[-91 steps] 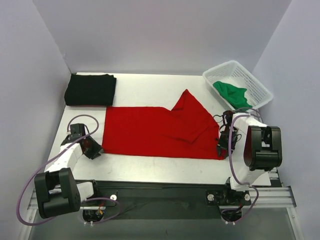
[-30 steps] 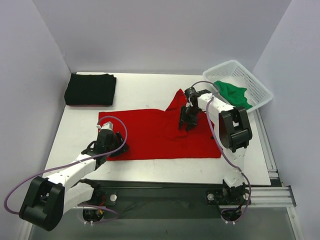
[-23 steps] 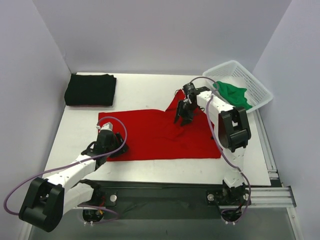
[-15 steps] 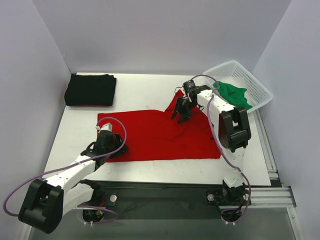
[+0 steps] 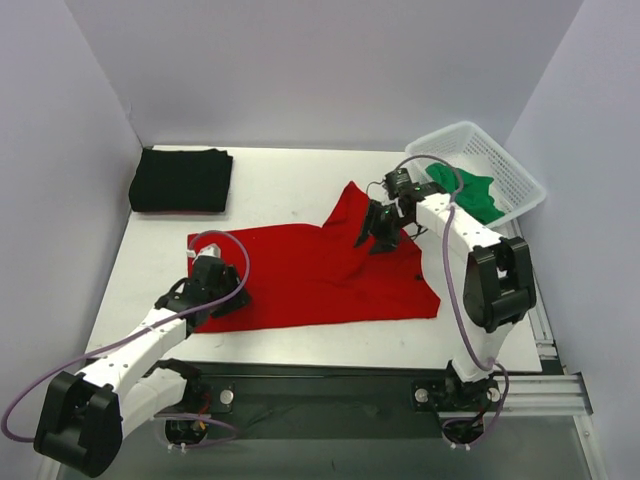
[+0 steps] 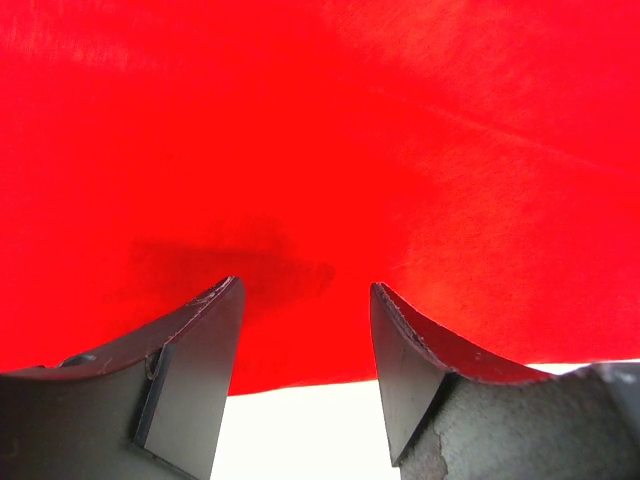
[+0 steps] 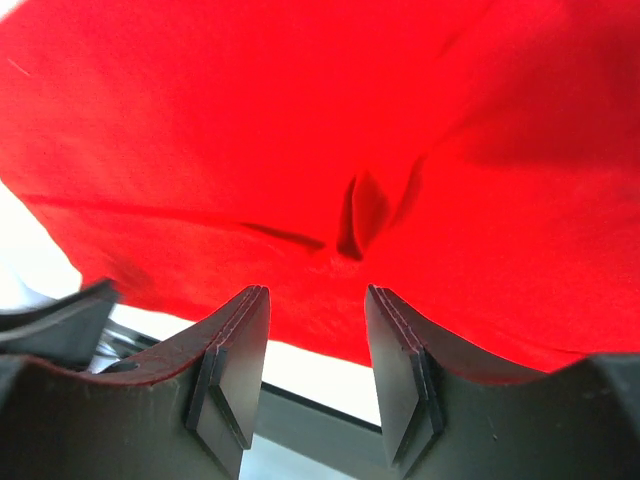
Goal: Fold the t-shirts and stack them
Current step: Fold the flattened tshirt in 1/3 of the way
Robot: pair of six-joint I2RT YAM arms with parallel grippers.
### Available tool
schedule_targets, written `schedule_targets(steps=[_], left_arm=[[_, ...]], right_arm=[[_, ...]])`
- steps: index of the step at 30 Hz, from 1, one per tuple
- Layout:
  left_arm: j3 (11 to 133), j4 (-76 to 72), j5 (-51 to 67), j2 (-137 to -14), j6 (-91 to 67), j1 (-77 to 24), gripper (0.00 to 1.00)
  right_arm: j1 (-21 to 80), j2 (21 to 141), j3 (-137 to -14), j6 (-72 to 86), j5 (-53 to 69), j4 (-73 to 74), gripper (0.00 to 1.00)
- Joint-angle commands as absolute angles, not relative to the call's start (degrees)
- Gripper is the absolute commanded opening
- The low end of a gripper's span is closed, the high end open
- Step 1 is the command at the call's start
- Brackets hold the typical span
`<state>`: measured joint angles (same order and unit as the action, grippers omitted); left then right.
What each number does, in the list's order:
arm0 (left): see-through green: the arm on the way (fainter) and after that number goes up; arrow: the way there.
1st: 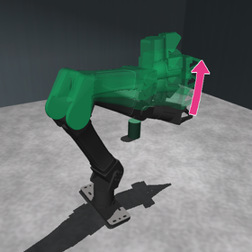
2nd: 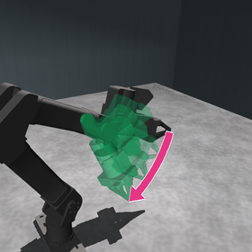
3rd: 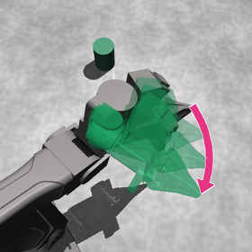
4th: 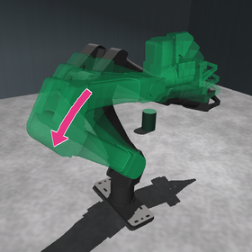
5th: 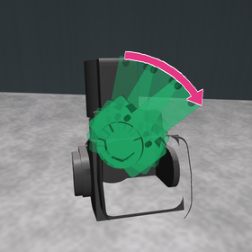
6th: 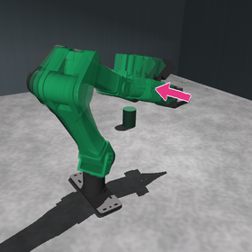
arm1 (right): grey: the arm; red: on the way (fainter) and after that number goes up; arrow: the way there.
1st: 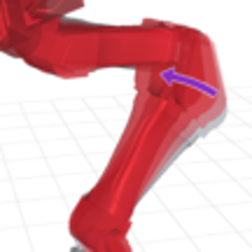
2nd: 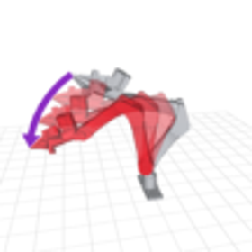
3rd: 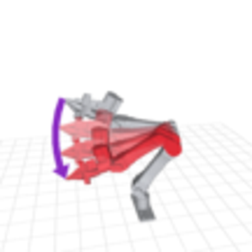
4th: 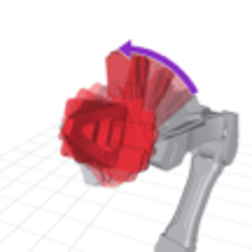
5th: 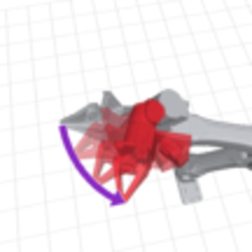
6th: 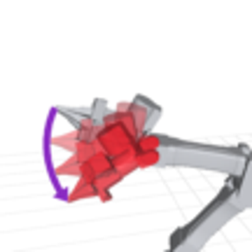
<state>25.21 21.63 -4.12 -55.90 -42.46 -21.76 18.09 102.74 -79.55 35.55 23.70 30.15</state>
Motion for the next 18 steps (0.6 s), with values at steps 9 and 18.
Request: schedule_targets(steps=[9,18], left_arm=[[28.0,20.4,-4.3,-57.4,-42.9,-21.8,0.64],[24.8,23.4,-4.9,-51.6,-44.0,-21.8,0.64]], right_arm=[[26.0,109.1,-78.7,35.7,21.4,29.9,0.44],[27.6,115.8,-83.8,34.8,20.8,29.8,0.43]])
